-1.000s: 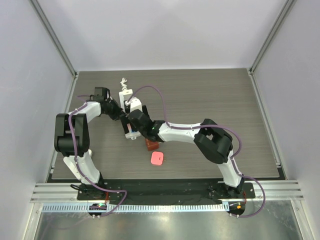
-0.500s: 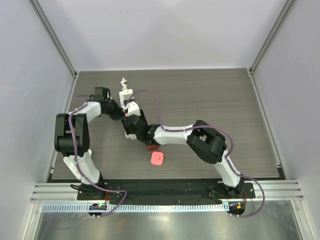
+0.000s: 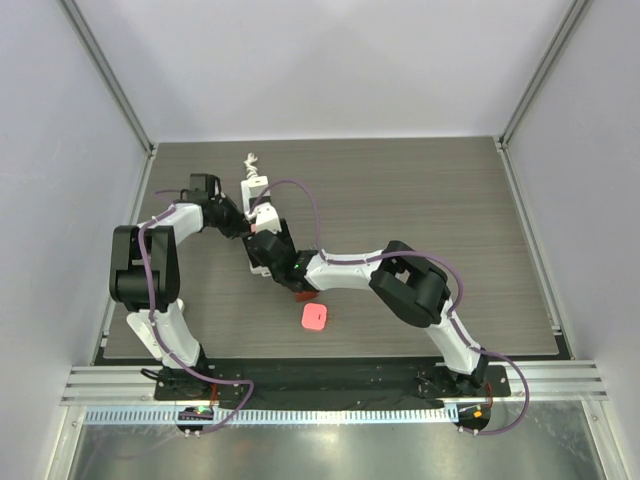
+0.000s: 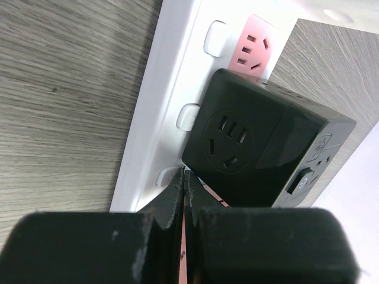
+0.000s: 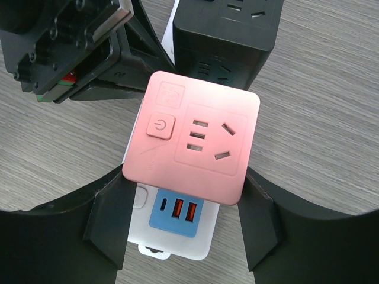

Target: Pull the plug off the socket

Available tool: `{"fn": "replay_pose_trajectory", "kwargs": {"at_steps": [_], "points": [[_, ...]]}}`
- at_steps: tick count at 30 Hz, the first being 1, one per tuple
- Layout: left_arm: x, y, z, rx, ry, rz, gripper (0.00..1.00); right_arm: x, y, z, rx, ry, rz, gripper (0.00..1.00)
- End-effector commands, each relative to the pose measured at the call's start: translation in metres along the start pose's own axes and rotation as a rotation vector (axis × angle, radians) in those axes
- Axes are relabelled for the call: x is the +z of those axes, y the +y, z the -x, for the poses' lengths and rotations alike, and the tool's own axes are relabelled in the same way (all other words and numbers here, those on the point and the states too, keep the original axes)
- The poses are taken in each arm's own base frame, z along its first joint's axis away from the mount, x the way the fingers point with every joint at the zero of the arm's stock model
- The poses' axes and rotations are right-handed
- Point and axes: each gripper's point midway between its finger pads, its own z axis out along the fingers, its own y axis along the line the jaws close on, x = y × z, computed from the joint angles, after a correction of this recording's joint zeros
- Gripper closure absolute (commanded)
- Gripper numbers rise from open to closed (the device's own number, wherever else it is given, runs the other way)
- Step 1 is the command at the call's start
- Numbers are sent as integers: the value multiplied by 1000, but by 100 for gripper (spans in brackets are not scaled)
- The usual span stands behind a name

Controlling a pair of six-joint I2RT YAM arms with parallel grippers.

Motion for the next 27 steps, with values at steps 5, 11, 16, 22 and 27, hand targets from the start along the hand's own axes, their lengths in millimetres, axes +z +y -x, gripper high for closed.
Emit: {"fn": "replay_pose_trajectory", "kwargs": {"at_steps": [5, 11, 16, 22, 27], "points": [[18, 33, -18, -9, 54, 114, 100, 8, -17, 59, 82, -140, -49, 99], [22, 37, -20, -12, 66, 121, 100, -11, -31, 82, 151, -313, -41, 99], [20, 37, -18, 6, 56, 129, 100, -15, -36, 90, 185, -398, -30, 99], [21, 37, -18, 2, 62, 125, 100, -16, -38, 96, 282, -433, 40, 99], [26, 38, -21, -13, 73, 121, 100, -25, -49, 110, 354, -497, 90, 99]]}}
